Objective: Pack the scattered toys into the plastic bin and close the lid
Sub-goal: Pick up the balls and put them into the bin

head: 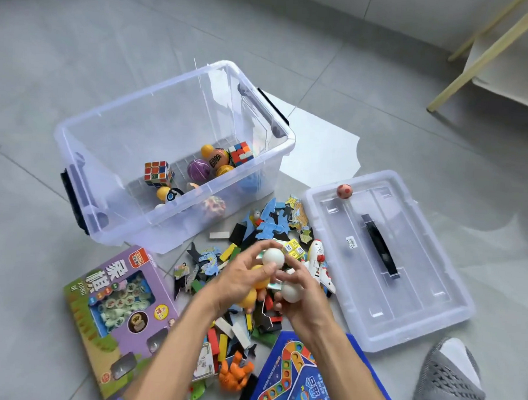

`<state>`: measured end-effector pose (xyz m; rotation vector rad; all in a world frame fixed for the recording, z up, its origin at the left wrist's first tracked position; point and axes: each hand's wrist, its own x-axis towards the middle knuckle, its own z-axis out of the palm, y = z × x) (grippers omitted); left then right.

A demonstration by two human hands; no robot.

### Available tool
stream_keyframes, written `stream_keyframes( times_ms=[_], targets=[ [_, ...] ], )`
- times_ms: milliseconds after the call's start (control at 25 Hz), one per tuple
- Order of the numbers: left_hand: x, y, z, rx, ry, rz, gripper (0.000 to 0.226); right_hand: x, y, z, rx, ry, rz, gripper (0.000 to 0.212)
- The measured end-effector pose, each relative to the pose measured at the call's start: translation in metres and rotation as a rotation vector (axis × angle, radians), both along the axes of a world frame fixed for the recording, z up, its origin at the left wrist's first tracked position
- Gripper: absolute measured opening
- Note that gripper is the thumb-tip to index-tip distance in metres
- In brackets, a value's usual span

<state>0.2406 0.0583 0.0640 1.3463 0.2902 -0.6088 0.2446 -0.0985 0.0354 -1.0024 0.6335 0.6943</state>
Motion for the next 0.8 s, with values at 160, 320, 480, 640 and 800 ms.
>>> stream_keyframes(
  times_ms=[160, 320, 480, 640, 800],
  targets=[
    [-0.032, -0.011, 0.050, -0.084, 0.011, -0.175, 0.036, -0.028, -0.015, 0.034, 0.125, -0.144, 0.134, 0.036],
    [-0.052, 0.000, 0.081, 0.119, -0.015, -0.289, 0.038, -0.048, -0.011, 0.071, 0.139, -0.140, 0.148, 0.036],
    [-0.081, 0.023, 0.081, -0.013, 0.166, 0.281, 0.037, -0.042, 0.035, 0.099, -0.010, 0.040, 0.082, 0.020],
    [-0.062, 0.080, 0.108, -0.610, 0.251, 0.954, 0.038, 0.003, 0.099, 0.142, 0.237, 0.046, -0.040, 0.031],
    [-0.013, 0.130, 0.155, -0.684, 0.057, 1.035, 0.082, 0.065, 0.140, 0.188, 0.330, -0.022, -0.062, 0.062]
  ],
)
